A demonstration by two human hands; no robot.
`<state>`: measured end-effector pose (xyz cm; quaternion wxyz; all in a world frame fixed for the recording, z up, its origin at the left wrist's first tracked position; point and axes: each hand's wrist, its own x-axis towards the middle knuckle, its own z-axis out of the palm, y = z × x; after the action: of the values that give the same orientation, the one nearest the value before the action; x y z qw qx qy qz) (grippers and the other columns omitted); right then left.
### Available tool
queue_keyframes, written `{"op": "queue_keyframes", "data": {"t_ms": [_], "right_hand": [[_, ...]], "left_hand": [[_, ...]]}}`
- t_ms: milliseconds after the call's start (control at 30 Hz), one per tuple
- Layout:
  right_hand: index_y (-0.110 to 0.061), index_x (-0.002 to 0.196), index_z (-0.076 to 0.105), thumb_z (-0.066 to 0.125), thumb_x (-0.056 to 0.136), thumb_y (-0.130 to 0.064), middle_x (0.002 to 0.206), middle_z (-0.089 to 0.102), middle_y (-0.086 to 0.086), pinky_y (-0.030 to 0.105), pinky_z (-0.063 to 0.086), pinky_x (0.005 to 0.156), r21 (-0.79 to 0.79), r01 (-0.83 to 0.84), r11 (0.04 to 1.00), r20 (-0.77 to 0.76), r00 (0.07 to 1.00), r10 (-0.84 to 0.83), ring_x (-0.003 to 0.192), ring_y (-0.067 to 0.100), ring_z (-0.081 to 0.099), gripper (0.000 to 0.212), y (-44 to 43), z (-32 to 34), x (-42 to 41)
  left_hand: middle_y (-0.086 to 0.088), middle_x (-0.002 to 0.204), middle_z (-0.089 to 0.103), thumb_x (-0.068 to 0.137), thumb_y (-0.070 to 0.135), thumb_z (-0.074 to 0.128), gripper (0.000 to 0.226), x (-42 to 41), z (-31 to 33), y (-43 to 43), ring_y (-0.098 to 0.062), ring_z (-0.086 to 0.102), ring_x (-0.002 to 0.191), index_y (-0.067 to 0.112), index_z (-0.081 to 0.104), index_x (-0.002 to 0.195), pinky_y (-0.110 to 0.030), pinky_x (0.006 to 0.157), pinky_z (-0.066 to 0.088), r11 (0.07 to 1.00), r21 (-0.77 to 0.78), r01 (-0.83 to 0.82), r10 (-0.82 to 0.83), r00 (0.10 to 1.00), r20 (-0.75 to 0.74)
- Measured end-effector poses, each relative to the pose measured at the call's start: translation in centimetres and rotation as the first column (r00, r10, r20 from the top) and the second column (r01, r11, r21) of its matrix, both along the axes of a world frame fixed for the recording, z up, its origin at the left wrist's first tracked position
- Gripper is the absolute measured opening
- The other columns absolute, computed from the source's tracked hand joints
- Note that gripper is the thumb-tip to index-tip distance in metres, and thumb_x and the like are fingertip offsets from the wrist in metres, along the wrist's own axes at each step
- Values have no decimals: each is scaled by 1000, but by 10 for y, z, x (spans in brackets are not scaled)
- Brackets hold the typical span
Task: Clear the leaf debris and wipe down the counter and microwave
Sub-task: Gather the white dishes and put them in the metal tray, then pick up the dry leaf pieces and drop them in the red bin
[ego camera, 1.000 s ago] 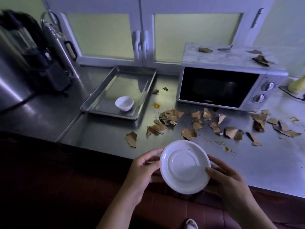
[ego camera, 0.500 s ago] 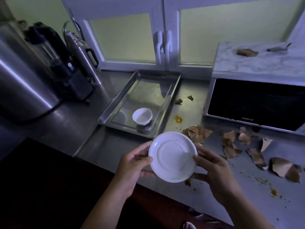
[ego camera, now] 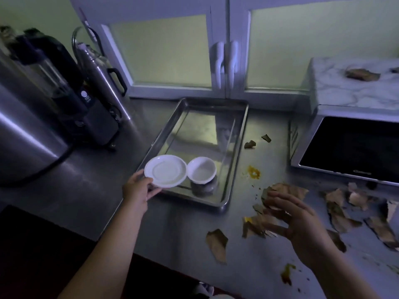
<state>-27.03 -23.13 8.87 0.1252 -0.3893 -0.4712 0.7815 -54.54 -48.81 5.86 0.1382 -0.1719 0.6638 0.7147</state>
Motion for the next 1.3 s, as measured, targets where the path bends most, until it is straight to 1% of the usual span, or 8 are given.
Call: {"op": "queue_keyframes", "data": {"t_ms": [133, 233, 433, 667, 767, 933, 1067, 1300], "right_hand": [[-9, 104, 74, 58, 96, -7, 106, 73, 18, 39, 59, 65, 35, 78, 996, 45, 996, -80, 95, 33, 69, 18, -29, 2, -30], [-8, 100, 75, 58, 95, -3, 102, 73, 19, 34, 60, 57, 34, 141, 989, 80, 986, -143, 95, 35, 69, 18, -54, -2, -46], [-6, 106, 73, 59, 95, -4, 100, 73, 20, 38, 61, 63, 10, 251, 968, 125, 960, -250, 88, 33, 67, 19, -98, -14, -57], [-7, 107, 74, 57, 97, -9, 110, 71, 23, 50, 58, 85, 22, 376, 926, 178, 910, -374, 105, 41, 67, 20, -126, -21, -51], [-5, 106, 73, 56, 98, -9, 110, 71, 23, 52, 55, 88, 46, 402, 915, 192, 895, -403, 106, 42, 67, 20, -132, -18, -47], [-4, 101, 74, 54, 98, -5, 106, 72, 22, 52, 56, 85, 61, 443, 894, 198, 873, -446, 96, 38, 68, 20, -139, -14, -38], [-4, 103, 72, 55, 98, -4, 104, 70, 21, 41, 61, 70, 40, 524, 851, 200, 830, -520, 86, 32, 68, 18, -140, -12, -11], [1, 108, 69, 53, 97, -1, 93, 70, 16, 34, 57, 62, -4, 717, 697, 160, 688, -707, 76, 27, 66, 19, -134, -9, 77]], "left_hand": [[-22, 123, 64, 85, -15, 47, 47, -73, -36, -3, -37, 65, 100, 4, 62, 124, -39, 67, 58, 996, -75, 52, -49, 998, 49], [-24, 121, 63, 82, -19, 46, 48, -108, -59, -1, -38, 64, 94, 2, 63, 121, -32, 49, 57, 988, -117, 98, -89, 993, 82], [-16, 124, 61, 84, -15, 46, 47, -138, -95, 0, -40, 64, 104, 8, 62, 122, -34, 50, 59, 962, -143, 235, -212, 964, 160], [-11, 117, 56, 91, 4, 53, 42, -150, -98, 13, -23, 56, 81, 9, 51, 132, -37, 70, 56, 832, -249, 497, -453, 866, 213], [-1, 103, 53, 91, 12, 56, 46, -141, -83, 18, -22, 53, 82, 15, 47, 136, -34, 74, 46, 809, -306, 501, -478, 865, 153], [11, 127, 51, 88, 14, 57, 58, -90, -54, 20, -13, 50, 113, 30, 46, 143, -29, 89, 40, 815, -332, 475, -536, 836, -120], [11, 121, 65, 91, 6, 59, 42, -22, -42, 39, -10, 62, 108, 24, 61, 129, -28, 92, 50, 741, -147, 655, -671, 727, -144], [12, 114, 69, 95, 14, 61, 28, 94, -34, 88, -5, 66, 106, 35, 66, 113, -33, 90, 57, 313, -115, 943, -949, 305, -81]]}}
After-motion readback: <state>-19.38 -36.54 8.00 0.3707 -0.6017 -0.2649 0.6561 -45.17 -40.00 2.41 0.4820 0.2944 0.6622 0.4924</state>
